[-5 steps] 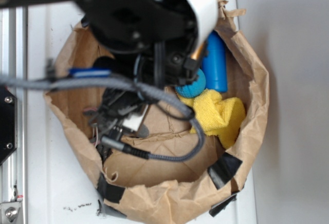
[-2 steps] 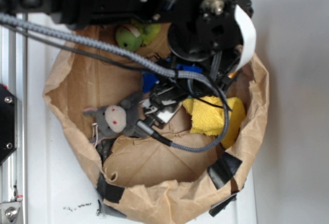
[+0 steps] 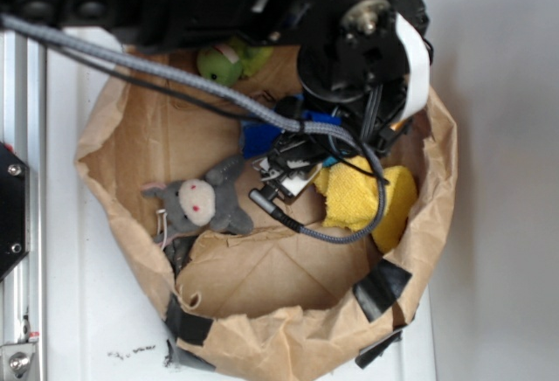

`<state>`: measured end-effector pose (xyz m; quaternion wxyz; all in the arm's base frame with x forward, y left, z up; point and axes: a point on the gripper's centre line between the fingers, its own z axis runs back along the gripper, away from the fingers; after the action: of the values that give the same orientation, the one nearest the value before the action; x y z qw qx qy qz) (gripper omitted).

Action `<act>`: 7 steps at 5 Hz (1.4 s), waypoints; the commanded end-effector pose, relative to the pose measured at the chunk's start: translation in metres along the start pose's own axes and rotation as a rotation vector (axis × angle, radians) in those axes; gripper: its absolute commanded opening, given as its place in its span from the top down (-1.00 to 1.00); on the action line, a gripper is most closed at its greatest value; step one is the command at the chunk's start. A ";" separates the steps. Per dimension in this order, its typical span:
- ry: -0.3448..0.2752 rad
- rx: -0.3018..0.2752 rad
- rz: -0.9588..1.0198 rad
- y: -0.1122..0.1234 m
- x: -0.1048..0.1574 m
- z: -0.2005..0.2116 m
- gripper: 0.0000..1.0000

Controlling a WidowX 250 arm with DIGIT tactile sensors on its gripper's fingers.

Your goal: Grab the blue ball.

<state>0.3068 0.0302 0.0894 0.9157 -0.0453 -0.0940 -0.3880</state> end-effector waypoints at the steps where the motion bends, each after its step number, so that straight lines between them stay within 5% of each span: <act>1: -0.017 0.058 -0.046 0.008 0.012 0.002 -1.00; 4: 0.024 0.069 -0.078 0.009 0.014 -0.025 -1.00; 5: 0.029 0.088 -0.086 0.007 0.014 -0.023 0.16; 6: 0.030 0.109 -0.080 0.009 0.013 -0.022 1.00; 7: 0.016 0.107 -0.082 0.008 0.016 -0.017 1.00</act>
<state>0.3208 0.0270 0.0588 0.9058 -0.0086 -0.0861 -0.4148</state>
